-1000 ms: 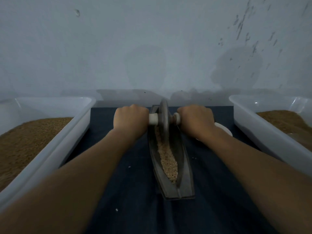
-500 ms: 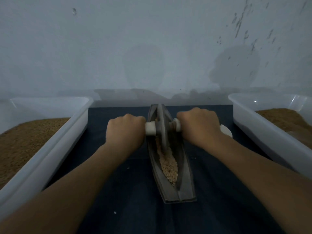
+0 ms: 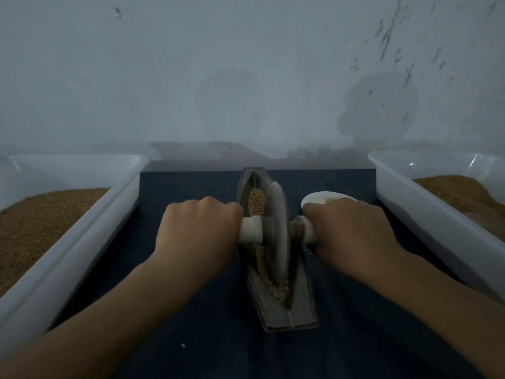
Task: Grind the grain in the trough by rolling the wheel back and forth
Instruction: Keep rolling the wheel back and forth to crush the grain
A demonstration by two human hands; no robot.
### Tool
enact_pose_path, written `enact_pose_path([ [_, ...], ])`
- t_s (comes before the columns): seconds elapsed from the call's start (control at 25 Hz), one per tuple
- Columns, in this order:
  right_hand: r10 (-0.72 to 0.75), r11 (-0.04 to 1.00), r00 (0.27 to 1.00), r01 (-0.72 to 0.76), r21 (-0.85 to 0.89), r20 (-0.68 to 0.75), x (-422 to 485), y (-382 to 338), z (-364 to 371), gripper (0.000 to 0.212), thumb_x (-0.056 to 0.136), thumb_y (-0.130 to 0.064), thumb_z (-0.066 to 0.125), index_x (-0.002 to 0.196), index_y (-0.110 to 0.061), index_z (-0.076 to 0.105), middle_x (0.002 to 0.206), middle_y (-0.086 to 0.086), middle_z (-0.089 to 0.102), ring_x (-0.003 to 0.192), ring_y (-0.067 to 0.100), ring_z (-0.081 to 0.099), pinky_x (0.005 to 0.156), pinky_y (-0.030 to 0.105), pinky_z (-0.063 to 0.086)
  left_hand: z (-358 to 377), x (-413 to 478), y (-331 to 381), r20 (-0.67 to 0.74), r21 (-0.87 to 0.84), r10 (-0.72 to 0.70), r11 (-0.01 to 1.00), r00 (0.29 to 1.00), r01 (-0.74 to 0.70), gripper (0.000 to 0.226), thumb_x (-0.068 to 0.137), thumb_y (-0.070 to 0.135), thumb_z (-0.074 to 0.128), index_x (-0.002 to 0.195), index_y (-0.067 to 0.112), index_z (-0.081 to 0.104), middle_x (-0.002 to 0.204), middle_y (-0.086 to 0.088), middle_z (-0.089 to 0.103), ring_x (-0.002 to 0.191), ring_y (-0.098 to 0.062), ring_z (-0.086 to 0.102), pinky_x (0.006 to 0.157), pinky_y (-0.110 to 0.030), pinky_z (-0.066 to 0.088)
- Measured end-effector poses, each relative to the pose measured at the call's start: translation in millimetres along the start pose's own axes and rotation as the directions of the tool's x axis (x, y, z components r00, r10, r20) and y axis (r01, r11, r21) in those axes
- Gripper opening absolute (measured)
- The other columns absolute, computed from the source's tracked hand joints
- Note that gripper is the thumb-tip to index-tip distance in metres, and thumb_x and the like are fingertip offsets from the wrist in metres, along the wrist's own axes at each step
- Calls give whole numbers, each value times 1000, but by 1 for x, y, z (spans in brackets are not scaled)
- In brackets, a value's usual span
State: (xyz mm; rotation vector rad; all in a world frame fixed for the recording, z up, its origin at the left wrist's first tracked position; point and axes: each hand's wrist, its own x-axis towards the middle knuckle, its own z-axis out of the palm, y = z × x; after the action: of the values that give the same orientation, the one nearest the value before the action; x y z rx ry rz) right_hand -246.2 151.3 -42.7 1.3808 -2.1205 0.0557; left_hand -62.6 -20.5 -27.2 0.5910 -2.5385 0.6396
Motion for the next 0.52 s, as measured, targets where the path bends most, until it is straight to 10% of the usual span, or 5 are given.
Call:
enact_pose_path([
  [0.28,173,970,974,-195,147,149,70,-7,24,19,90,-27,64,86,-28,45,85,2,60,83,29,62,62,34,39,18,69,0,185,60,-138,990,973,129,10,90,22,59,98,21,65,80,-2,57,72,-25,61,61,-36,51],
  [0.52,-67,997,995,71,44,-80,7,-7,-7,60,61,-17,78,68,-32,20,58,-10,39,49,13,35,47,20,9,3,-14,-1,8,-14,-8,1000,1000,8,47,64,34,80,74,30,34,59,10,29,48,-14,28,45,-23,13],
])
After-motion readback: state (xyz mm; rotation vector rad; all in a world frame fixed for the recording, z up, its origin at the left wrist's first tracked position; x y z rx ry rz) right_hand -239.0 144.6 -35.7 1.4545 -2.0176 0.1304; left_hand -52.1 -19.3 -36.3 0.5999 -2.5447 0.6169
